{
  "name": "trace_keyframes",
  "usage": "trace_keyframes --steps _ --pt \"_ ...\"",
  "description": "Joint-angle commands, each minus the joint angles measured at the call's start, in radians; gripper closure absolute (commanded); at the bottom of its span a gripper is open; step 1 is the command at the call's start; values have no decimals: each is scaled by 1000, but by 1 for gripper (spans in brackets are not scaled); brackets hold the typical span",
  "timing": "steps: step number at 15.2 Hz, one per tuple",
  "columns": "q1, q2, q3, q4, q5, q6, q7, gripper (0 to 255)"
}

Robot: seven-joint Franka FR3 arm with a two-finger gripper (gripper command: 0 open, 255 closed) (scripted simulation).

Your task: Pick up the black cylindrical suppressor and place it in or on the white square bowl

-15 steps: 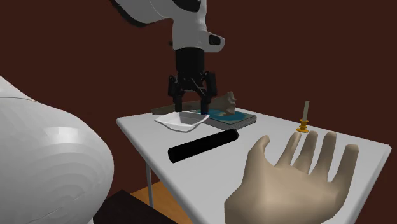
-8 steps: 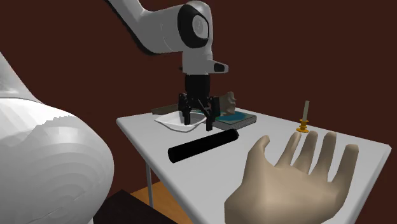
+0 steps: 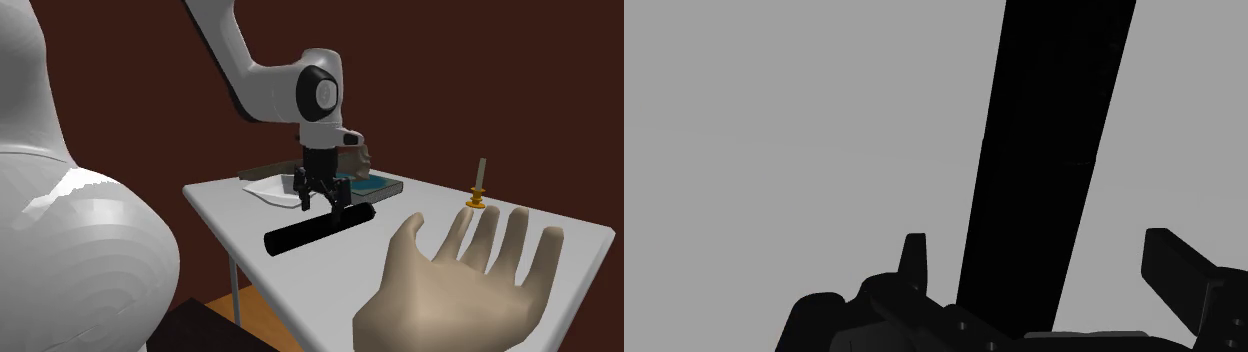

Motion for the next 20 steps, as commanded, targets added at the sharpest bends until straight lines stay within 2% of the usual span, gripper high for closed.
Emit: trace_keyframes --steps 1,5,13,14,20 --pt "0 25 0 -4 1 32 0 0" --pt "0 80 2 -19 -2 101 2 0" --pt "0 80 2 -19 -2 101 2 0" --pt "0 80 1 -19 -2 101 2 255" --pt "0 80 1 -19 -2 101 2 255"
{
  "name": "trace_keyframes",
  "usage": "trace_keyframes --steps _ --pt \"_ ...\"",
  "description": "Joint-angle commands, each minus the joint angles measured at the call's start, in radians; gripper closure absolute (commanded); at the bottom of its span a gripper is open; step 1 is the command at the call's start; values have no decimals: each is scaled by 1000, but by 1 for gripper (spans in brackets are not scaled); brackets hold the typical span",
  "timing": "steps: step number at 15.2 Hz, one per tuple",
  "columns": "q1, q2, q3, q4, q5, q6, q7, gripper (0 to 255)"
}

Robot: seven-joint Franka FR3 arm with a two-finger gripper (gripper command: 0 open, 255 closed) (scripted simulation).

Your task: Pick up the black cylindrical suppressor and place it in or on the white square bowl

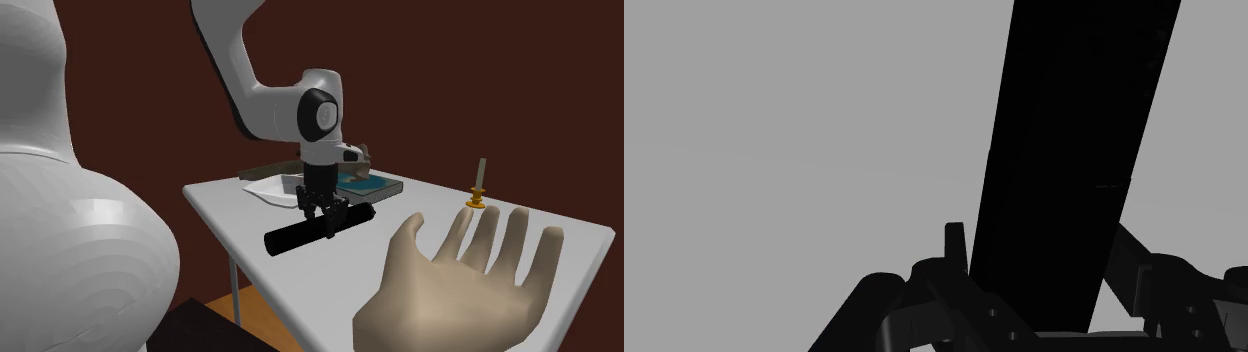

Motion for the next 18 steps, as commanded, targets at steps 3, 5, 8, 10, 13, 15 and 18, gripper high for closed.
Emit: trace_keyframes --steps 3,5,8,10,13,15,18 --pt "0 1 0 0 0 0 0 255" --pt "0 -23 0 7 1 -30 -1 255" --pt "0 -56 -1 19 2 -76 -2 255" --pt "0 -77 -1 29 3 -106 -2 255" --pt "1 -107 -2 44 4 -152 -2 255" --pt "1 -126 -3 56 4 -182 -2 255" --pt "1 -151 -4 75 5 -227 -2 255"
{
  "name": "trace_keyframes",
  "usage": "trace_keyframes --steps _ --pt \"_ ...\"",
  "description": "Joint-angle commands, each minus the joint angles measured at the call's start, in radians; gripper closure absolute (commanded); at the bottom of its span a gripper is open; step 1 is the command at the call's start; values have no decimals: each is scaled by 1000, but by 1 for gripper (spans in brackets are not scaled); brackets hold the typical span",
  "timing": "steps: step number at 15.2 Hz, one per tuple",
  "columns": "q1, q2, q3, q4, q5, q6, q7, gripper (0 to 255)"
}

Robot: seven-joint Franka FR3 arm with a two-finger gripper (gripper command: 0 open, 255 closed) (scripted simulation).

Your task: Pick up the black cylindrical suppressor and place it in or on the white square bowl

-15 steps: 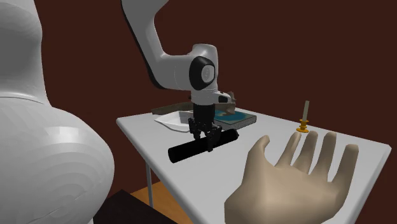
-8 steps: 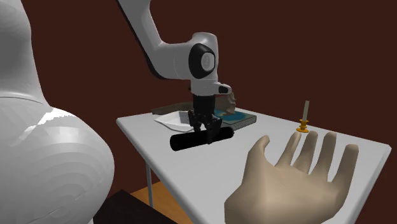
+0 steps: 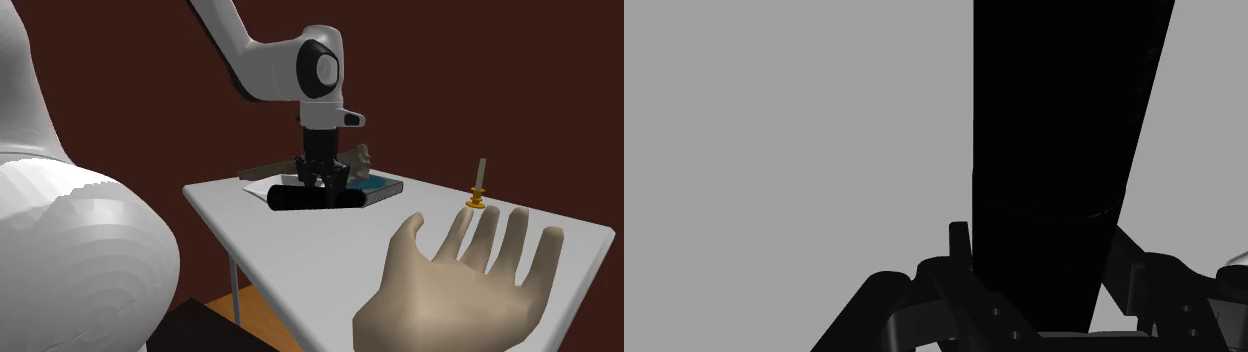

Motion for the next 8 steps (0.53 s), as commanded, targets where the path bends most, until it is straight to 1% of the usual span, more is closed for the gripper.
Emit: trace_keyframes --steps 1,8 --pt "0 -21 -1 13 0 -34 -1 255" --pt "-1 -70 -4 67 0 -136 -1 255"
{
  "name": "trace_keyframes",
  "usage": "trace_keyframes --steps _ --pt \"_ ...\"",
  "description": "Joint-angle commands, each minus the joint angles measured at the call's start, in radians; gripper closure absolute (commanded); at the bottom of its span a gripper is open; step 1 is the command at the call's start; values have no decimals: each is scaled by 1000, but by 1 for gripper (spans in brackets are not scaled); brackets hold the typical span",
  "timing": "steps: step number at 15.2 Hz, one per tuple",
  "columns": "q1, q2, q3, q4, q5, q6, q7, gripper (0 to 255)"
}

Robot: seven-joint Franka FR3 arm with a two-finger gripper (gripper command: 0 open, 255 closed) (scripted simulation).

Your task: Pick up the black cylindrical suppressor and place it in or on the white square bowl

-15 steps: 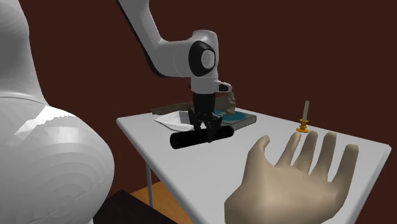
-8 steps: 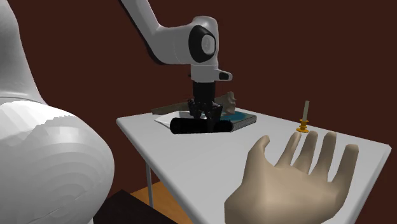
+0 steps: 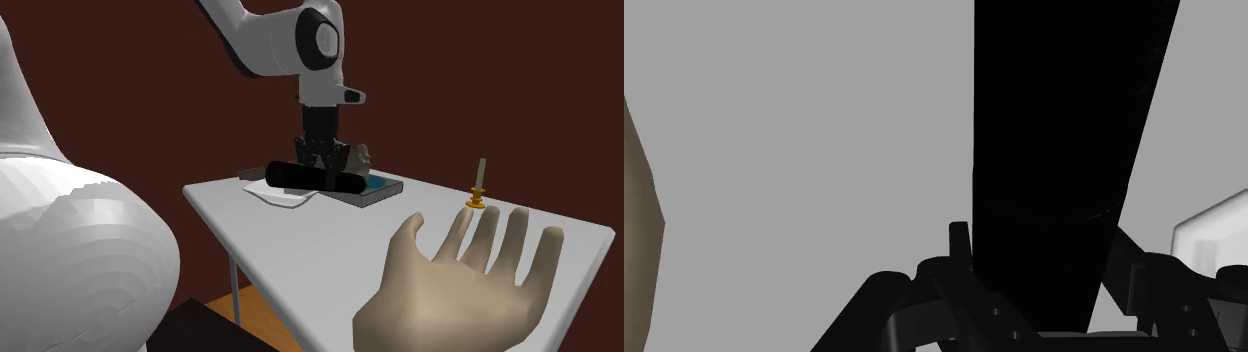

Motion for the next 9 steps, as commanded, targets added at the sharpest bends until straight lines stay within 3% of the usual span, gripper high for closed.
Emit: trace_keyframes --steps 1,9 --pt "-1 -14 -3 16 0 -29 -3 255" --pt "52 161 90 209 -9 -44 150 255"
